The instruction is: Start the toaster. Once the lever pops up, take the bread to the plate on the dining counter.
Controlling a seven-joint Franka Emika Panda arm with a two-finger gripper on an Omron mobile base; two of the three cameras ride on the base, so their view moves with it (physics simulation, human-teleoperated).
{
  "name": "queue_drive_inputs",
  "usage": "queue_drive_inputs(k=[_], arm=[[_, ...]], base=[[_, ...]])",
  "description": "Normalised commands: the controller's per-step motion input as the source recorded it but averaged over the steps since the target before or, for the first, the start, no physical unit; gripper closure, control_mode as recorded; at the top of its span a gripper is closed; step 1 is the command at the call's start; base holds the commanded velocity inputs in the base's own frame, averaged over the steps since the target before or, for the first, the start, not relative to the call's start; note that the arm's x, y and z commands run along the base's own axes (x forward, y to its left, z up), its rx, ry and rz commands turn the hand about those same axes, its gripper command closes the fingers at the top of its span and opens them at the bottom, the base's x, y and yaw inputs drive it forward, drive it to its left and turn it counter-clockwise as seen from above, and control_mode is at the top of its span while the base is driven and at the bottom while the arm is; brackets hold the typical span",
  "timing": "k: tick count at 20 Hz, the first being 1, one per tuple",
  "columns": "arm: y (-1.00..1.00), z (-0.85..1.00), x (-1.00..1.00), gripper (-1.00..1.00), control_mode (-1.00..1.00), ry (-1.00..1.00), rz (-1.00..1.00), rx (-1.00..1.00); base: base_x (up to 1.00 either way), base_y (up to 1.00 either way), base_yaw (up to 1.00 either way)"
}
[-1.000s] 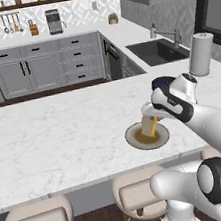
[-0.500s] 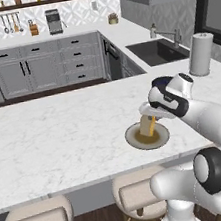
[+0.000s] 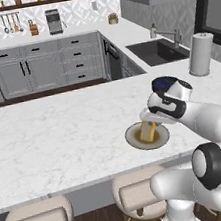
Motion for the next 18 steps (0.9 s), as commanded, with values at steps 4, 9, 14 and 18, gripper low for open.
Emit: queue_drive_inputs(k=[4,9,14,18], arm=[[0.0,-0.17,0.05,1.0,-1.0,0.0,0.0,0.0],[0.0,-0.07,0.15,1.0,-1.0,0.0,0.0,0.0],[0.0,-0.06,0.02,-1.0,-1.0,0.0,0.0,0.0],[-0.01,0.0,0.0,-1.0,-1.0,0.0,0.0,0.0]], base=[[0.0,0.0,0.0],[0.0,0.0,0.0],[0.0,0.0,0.0],[0.0,0.0,0.0]])
